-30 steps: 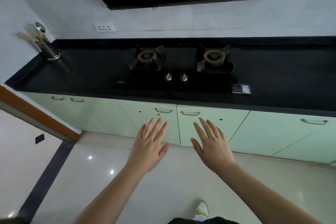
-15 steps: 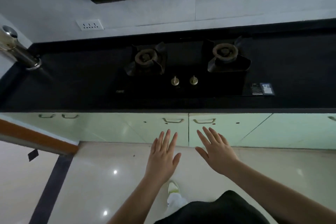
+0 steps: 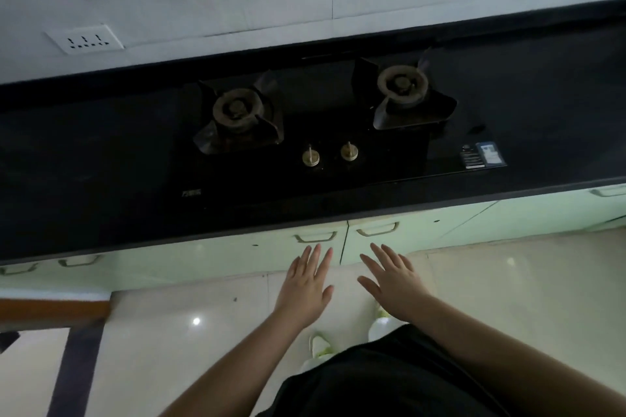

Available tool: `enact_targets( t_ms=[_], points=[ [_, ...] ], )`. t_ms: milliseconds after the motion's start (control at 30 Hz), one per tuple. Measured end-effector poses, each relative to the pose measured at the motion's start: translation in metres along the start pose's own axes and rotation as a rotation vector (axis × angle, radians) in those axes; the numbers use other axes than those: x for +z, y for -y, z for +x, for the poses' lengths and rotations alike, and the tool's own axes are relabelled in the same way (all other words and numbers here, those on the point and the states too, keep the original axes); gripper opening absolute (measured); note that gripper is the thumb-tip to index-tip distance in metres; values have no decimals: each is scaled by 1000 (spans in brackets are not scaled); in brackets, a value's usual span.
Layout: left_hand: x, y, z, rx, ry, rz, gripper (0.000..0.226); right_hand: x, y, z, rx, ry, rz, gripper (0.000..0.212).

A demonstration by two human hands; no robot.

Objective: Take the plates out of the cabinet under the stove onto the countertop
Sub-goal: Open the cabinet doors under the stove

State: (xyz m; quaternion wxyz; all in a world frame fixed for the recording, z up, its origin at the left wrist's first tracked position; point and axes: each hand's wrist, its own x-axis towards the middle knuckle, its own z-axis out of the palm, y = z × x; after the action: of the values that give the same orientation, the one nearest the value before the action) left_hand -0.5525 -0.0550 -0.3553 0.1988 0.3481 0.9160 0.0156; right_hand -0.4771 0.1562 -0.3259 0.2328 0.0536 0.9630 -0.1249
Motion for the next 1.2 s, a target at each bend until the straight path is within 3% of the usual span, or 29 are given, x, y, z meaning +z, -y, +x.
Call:
enact_targets(
  t_ms=[167,633,833,967,1200],
  points=[
    [7,-3,29,-62,87,-20,70,2,-18,28,-58,80,-26,73],
    [17,9,67,-128,135,-96,65,-5,-51,82,-44,283,-55,77],
    [12,7,74,-165,112,-141,61,-2,-37,99,50,292,81,72],
    [1,2,88,-220,200,-198,56,-2,-39,105,140,303,78,63],
    [11,-2,63,-216,206,-194,50,20,-36,65,177,220,107,60]
  ],
)
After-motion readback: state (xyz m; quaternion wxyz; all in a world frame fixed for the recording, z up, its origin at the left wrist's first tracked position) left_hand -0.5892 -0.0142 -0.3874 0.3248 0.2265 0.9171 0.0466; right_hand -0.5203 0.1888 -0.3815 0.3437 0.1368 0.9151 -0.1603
